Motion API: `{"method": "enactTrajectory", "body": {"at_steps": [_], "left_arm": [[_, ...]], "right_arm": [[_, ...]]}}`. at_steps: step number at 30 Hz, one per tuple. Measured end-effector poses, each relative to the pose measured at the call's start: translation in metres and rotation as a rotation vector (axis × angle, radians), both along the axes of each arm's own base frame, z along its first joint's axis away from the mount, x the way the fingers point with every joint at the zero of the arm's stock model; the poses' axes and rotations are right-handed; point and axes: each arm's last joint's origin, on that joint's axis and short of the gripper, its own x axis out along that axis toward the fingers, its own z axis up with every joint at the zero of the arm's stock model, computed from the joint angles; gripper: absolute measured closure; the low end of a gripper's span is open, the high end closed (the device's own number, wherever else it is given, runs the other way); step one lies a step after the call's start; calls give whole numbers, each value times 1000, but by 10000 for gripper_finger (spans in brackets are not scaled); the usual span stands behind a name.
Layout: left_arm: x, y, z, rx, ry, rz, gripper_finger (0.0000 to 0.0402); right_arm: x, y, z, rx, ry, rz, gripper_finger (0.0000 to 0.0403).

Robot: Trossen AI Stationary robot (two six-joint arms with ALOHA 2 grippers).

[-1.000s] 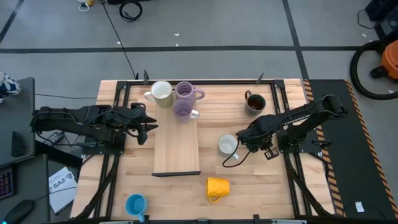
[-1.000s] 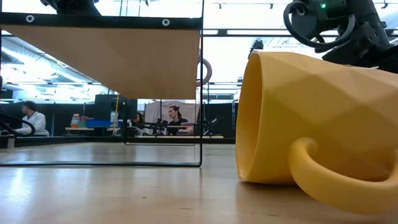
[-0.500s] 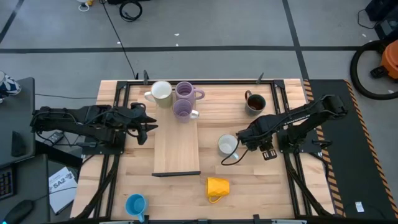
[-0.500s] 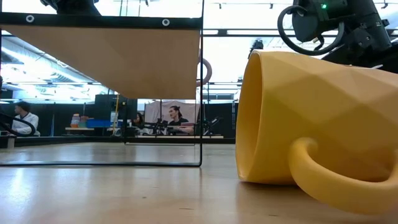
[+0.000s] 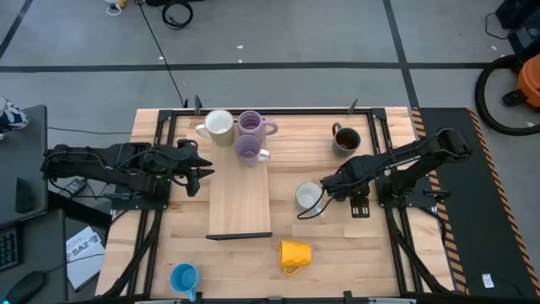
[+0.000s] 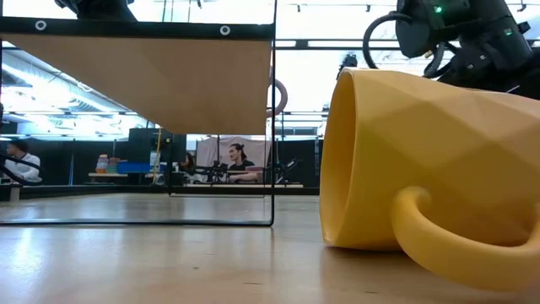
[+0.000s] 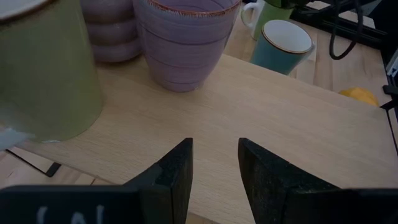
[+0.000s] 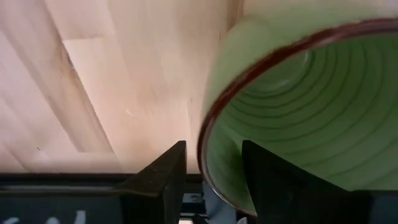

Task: Place coffee mugs
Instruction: Put the green mug on the shelf

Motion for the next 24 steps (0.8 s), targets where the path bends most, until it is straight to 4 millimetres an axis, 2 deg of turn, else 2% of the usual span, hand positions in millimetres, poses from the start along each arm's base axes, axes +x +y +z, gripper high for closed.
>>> {"method": "enactTrajectory", "body": {"at_steps": [7, 14, 24], "left_arm": [[0, 0, 0, 0, 0, 0, 267], [0, 0, 0, 0, 0, 0, 267], [0, 0, 0, 0, 0, 0, 267]], "right_arm": [[8, -4, 16, 77, -25, -84, 242], [21, -12, 35, 60, -103, -195, 243], [26, -20, 36, 5, -122, -408, 243]]}}
